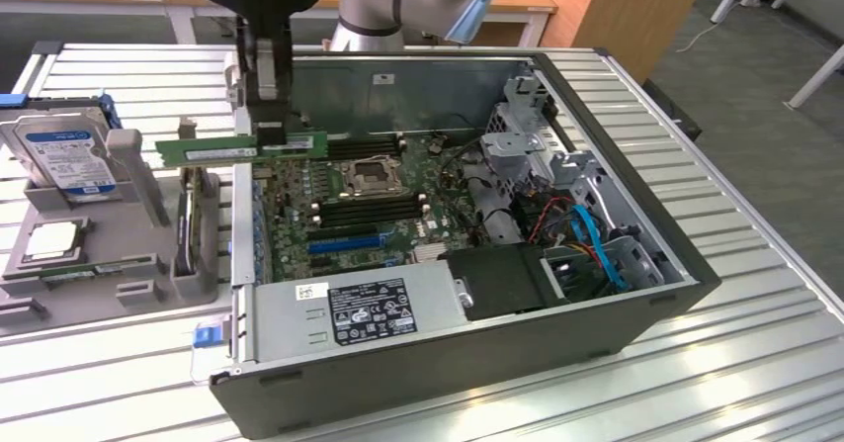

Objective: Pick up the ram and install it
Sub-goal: 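Pick up the ram and move it above insertion slot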

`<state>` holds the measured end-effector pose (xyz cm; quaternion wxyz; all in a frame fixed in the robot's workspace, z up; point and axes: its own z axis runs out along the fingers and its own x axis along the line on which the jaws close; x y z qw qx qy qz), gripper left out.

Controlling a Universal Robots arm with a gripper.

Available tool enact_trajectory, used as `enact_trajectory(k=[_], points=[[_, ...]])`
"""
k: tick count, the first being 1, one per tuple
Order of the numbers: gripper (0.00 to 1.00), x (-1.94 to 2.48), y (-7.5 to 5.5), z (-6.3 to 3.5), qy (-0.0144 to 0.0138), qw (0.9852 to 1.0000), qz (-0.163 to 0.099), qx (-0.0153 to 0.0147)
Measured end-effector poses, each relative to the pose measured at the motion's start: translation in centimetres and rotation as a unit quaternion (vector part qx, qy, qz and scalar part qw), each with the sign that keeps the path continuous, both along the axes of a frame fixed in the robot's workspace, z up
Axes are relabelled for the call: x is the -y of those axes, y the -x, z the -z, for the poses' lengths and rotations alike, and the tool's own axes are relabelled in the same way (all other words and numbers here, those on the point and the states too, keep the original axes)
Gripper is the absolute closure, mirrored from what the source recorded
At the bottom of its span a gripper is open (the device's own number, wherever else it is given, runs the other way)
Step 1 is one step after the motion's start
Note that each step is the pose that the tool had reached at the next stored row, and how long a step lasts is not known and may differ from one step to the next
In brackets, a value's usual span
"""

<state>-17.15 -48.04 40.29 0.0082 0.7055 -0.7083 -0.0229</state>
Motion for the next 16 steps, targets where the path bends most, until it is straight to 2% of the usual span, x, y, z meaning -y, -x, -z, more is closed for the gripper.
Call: enact_trajectory(k=[16], points=[[0.89, 0.0, -3.9, 0.0, 0.0, 1.0, 0.0, -0.0017]])
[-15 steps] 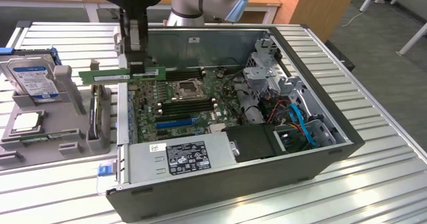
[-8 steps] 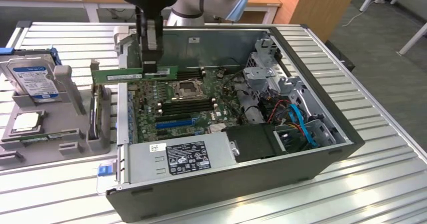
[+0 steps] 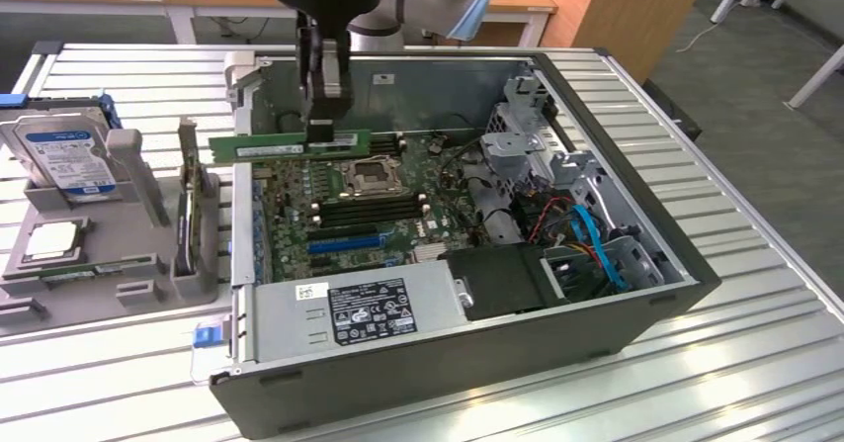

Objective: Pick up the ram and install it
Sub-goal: 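Pick up the ram and move it above insertion slot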

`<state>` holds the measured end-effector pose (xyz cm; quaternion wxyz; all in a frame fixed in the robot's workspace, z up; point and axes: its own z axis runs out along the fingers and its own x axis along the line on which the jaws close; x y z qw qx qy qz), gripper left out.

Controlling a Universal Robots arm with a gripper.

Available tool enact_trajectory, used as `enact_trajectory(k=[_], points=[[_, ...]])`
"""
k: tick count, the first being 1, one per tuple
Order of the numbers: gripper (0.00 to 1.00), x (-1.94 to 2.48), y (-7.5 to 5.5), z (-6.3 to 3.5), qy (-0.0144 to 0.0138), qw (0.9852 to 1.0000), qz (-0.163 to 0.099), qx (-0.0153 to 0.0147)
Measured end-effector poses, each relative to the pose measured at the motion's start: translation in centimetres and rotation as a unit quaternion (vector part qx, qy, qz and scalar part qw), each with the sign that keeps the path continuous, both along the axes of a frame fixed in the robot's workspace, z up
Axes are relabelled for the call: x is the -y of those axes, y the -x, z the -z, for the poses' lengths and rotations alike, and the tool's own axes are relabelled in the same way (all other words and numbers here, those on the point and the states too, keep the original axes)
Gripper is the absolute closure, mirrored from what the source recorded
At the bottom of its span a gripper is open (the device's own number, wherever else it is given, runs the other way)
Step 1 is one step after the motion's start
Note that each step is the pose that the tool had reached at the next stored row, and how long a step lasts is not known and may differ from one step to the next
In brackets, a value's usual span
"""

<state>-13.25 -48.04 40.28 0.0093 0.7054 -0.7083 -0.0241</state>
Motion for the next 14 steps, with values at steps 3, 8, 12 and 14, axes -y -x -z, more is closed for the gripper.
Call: enact_trajectory(k=[3, 8, 12, 14], points=[[0.89, 0.0, -0.7, 0.0, 0.0001, 1.0, 0.0, -0.0003], [0.89, 0.0, -2.0, 0.0, 0.0, 1.0, 0.0, -0.0009], [0.89, 0.0, -3.2, 0.0, 0.0, 1.0, 0.0, -0.0013], [0.89, 0.0, -3.7, 0.0, 0.0, 1.0, 0.0, -0.0016]])
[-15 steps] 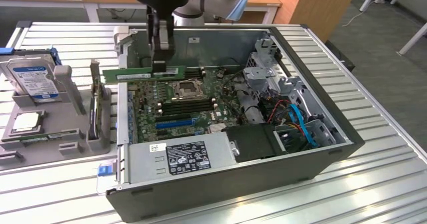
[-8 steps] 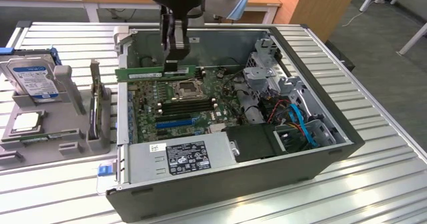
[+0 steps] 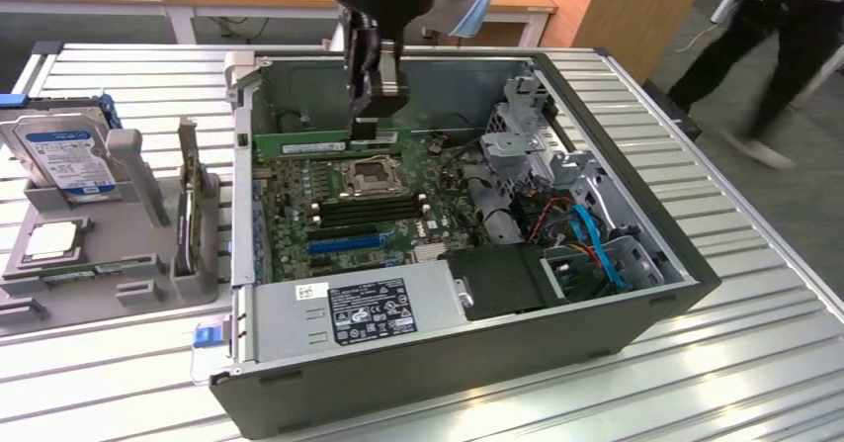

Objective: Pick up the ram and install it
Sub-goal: 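Pick up the ram and move it above insertion slot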

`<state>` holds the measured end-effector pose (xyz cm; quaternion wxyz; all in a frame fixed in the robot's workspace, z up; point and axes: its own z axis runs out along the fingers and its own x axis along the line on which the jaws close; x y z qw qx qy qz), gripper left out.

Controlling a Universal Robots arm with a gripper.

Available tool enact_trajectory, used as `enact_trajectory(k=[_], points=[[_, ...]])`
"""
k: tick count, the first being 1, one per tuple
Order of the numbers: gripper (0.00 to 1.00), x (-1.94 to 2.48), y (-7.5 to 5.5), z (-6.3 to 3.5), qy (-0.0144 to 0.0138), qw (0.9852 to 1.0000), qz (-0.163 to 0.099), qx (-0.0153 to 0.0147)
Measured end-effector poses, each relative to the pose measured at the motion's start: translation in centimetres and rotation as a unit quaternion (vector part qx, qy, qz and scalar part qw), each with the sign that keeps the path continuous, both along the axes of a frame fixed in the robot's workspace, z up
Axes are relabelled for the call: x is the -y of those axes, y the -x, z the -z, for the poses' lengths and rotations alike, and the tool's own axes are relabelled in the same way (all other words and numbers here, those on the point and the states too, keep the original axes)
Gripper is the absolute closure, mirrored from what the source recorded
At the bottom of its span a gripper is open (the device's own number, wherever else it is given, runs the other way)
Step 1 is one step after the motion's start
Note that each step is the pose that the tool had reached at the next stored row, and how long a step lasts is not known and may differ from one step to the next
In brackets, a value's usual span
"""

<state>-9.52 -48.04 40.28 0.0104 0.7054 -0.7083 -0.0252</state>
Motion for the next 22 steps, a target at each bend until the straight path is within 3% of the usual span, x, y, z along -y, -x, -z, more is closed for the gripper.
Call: enact_trajectory(k=[15, 22], points=[[0.89, 0.0, -3.9, -0.01, 0.0001, 1.0, 0.0, -0.0015], [0.89, 0.0, -4.2, 0.0, 0.0, 1.0, 0.0, -0.0015]])
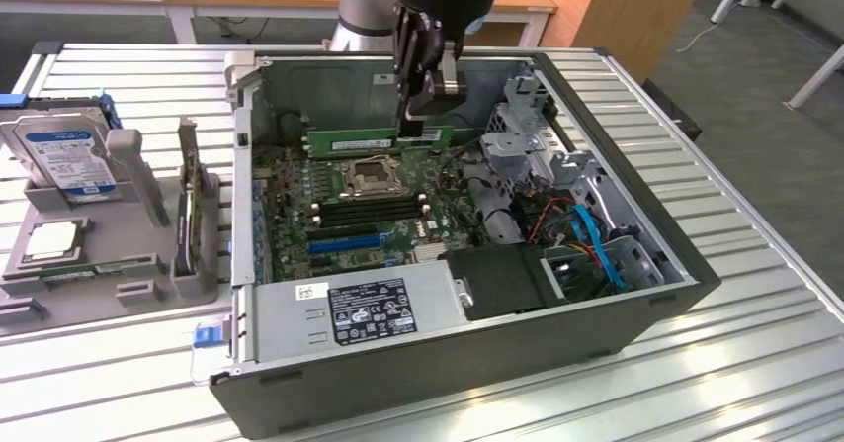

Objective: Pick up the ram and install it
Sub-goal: 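Pick up the ram and move it above insertion slot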

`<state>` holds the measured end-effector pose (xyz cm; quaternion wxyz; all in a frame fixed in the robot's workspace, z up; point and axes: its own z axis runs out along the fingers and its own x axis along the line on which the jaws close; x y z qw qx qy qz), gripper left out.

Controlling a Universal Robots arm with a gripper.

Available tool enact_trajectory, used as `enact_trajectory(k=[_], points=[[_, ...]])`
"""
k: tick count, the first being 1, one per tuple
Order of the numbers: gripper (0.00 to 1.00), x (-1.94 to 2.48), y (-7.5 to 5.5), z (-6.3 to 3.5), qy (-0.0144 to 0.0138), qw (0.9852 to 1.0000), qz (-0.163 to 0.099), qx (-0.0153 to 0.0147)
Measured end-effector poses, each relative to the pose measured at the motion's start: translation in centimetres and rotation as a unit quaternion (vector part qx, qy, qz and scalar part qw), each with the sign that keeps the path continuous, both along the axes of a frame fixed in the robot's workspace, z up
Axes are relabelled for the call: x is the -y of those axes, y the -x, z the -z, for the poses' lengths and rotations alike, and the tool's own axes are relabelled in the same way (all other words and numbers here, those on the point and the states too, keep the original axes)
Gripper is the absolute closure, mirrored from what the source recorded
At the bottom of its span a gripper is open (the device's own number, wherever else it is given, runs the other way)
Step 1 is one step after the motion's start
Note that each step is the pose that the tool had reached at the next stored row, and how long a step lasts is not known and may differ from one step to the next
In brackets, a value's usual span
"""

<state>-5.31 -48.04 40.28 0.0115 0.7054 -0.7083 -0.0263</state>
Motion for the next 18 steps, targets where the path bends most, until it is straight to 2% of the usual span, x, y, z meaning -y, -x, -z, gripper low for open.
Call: enact_trajectory(k=[4, 8, 18], points=[[0.89, -0.24, 0.0, 0.01, 0.0, 1.0, 0.0, 0.0], [0.89, -0.82, 0.0, 0.05, -0.0001, 1.0, 0.0, 0.0], [0.89, -3.03, 0.0, 0.15, 0.0, 1.0, 0.0, 0.0]])
